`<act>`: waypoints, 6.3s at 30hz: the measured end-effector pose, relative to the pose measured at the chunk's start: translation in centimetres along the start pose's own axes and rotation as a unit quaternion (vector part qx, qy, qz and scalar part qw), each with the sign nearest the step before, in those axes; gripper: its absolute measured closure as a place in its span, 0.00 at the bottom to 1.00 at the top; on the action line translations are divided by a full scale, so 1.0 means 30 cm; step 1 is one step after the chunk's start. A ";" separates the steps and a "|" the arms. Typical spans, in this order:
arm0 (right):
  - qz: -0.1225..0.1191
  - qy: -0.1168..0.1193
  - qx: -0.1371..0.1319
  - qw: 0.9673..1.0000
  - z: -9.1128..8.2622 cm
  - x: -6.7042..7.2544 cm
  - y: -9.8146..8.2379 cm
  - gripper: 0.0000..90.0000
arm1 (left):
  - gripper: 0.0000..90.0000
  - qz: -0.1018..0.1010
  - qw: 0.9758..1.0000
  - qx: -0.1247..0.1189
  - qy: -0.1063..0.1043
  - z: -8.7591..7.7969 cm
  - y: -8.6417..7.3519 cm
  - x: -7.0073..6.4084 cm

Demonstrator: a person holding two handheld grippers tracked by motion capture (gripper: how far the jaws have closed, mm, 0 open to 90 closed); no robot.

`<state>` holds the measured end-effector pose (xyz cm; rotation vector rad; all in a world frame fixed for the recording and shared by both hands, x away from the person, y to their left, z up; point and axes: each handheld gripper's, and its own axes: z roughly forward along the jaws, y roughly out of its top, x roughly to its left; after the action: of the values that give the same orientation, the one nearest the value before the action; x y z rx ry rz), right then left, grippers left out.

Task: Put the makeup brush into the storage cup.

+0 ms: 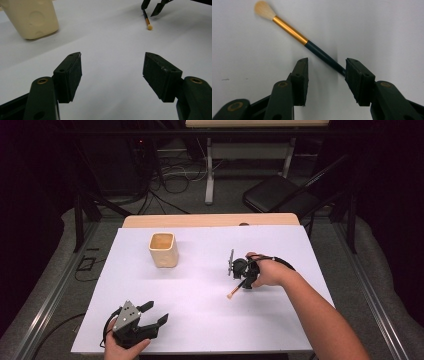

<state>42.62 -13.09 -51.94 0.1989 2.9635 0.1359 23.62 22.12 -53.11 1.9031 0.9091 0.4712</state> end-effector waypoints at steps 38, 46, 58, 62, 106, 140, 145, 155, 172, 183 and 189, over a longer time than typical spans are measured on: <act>-0.033 0.012 0.014 0.999 0.026 0.015 0.024 0.78 | 0.35 0.002 1.000 0.000 -0.001 -0.001 0.000 -0.001; -0.038 0.026 0.021 0.999 0.027 0.025 0.029 0.92 | 0.35 0.002 1.000 0.000 -0.001 -0.001 0.000 -0.001; -0.034 0.026 0.021 0.999 0.027 0.024 0.029 0.93 | 0.35 0.002 1.000 0.000 -0.001 -0.001 0.000 0.000; -0.036 0.024 0.023 0.999 0.027 0.025 0.030 0.93 | 0.35 0.003 1.000 0.000 -0.001 -0.001 0.000 0.000; 0.012 0.057 0.000 0.998 -0.066 0.047 0.012 0.93 | 0.35 -0.001 1.000 0.000 0.002 0.000 0.000 0.001; 0.060 0.147 -0.083 0.984 -0.168 0.101 0.063 0.93 | 0.36 0.000 1.000 0.001 0.003 -0.001 0.000 0.002; 0.063 0.154 -0.108 0.980 -0.180 0.110 0.076 0.93 | 0.36 0.000 1.000 0.001 0.004 -0.002 0.000 0.002; 0.059 0.162 -0.129 0.976 -0.183 0.129 0.094 0.93 | 0.36 0.000 1.000 0.001 0.003 -0.001 0.000 0.002; 0.066 0.166 -0.155 0.972 -0.193 0.139 0.082 0.93 | 0.37 0.000 1.000 0.004 -0.001 0.005 0.001 -0.001; 0.073 0.157 -0.173 0.970 -0.211 0.133 0.060 0.93 | 0.41 -0.045 0.999 0.000 -0.015 0.029 0.025 0.022; 0.085 0.154 -0.193 0.965 -0.217 0.131 0.046 0.93 | 0.44 -0.053 0.998 -0.002 -0.023 0.044 0.067 0.029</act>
<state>37.83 -11.69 -46.05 0.4113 3.1331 0.8297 25.84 21.44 -52.03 1.8439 0.9728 0.3637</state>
